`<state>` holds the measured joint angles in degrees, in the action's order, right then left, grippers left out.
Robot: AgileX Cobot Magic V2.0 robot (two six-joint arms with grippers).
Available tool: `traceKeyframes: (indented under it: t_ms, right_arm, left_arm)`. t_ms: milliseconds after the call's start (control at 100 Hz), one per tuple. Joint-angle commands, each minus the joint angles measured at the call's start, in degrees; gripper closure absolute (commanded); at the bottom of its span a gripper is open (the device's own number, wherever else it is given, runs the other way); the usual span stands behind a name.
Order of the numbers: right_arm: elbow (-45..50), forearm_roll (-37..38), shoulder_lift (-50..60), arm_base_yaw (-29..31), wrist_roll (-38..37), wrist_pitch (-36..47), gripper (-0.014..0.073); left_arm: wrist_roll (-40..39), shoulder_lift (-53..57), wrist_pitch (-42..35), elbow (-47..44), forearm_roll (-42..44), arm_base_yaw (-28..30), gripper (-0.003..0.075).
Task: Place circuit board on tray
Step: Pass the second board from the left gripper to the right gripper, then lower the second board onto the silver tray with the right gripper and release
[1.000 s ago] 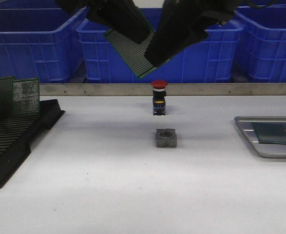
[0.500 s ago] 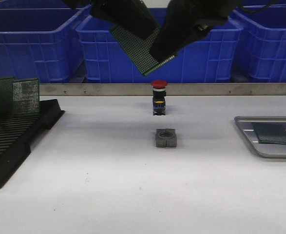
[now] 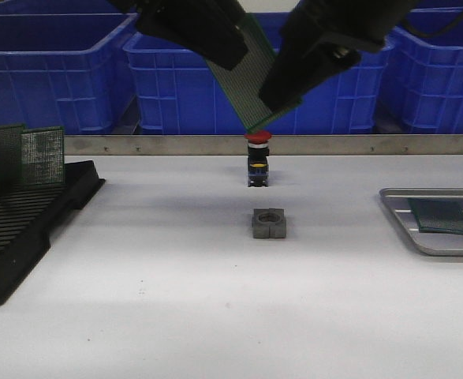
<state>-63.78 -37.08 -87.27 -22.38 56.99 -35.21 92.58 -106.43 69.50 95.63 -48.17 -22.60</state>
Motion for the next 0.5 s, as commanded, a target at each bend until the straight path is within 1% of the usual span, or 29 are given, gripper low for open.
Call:
traceKeyframes:
  t_ms: [0, 170, 220, 410, 490]
  right_arm:
    - [0.49, -1.58, 2.01, 3.08, -2.41, 0.42, 0.0711]
    - [4.26, -1.64, 2.00, 11.85, -4.90, -0.64, 0.0711]
    - [4.84, -1.66, 2.00, 15.28, -5.80, -0.59, 0.0711]
    - [5.29, -2.30, 0.70, 26.92, -10.23, -1.77, 0.0711]
    - [5.29, -2.36, -1.80, 30.63, -11.03, -3.13, 0.0711]
  left_arm:
    - [-0.59, 3.21, -1.24, 2.41, -4.09, 1.08, 0.0218]
    - [-0.59, 3.21, -1.36, 2.42, -4.23, 2.00, 0.0218]
    - [-0.59, 3.21, -1.36, 2.42, -4.23, 2.03, 0.0218]
    - [-0.59, 3.21, -1.36, 2.42, -4.23, 2.03, 0.0218]
    - [-0.59, 3.21, -1.36, 2.42, -4.23, 2.03, 0.0218]
